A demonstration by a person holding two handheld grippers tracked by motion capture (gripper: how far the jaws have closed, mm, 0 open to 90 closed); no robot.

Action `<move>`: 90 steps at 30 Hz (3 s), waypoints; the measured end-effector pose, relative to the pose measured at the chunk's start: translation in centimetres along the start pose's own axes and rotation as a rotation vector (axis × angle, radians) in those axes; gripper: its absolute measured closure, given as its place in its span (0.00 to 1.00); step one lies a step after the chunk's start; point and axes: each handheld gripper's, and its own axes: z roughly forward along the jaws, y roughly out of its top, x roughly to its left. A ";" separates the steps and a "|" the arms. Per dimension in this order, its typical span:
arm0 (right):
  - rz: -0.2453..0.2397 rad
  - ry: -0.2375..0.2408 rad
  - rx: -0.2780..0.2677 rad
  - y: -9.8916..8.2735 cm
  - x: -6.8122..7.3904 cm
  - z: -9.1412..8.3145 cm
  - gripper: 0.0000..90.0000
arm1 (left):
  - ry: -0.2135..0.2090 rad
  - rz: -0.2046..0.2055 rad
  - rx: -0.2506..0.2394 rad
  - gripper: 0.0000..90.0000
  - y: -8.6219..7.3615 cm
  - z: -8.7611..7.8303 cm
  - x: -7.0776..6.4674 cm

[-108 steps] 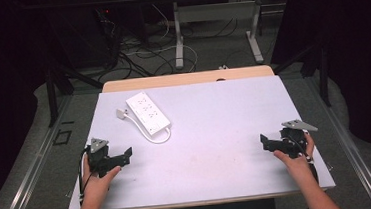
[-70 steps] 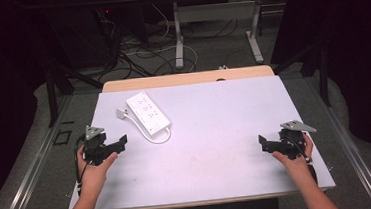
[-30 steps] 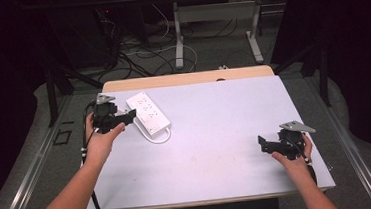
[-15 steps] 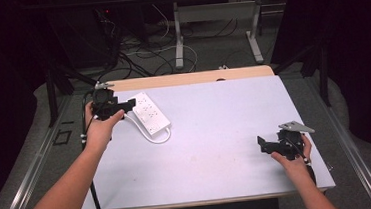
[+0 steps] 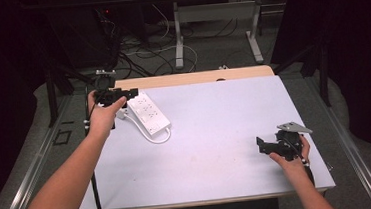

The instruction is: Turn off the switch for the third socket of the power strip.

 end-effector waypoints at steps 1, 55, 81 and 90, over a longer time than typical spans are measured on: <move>0.000 -0.004 -0.009 0.0 0.1 0.0 0.00 | -0.005 -0.005 0.010 0.35 0.2 0.1 0.0; 0.016 -0.016 0.019 -0.4 -0.3 0.3 0.00 | 0.040 -0.196 0.140 0.68 1.4 7.5 6.6; 0.022 0.009 0.023 -0.4 -0.2 0.3 0.00 | 0.087 -0.144 0.223 0.94 -0.4 11.6 6.7; 0.028 0.012 0.027 -0.5 -0.2 0.3 0.00 | 0.104 -0.121 0.234 1.00 -0.8 12.7 6.4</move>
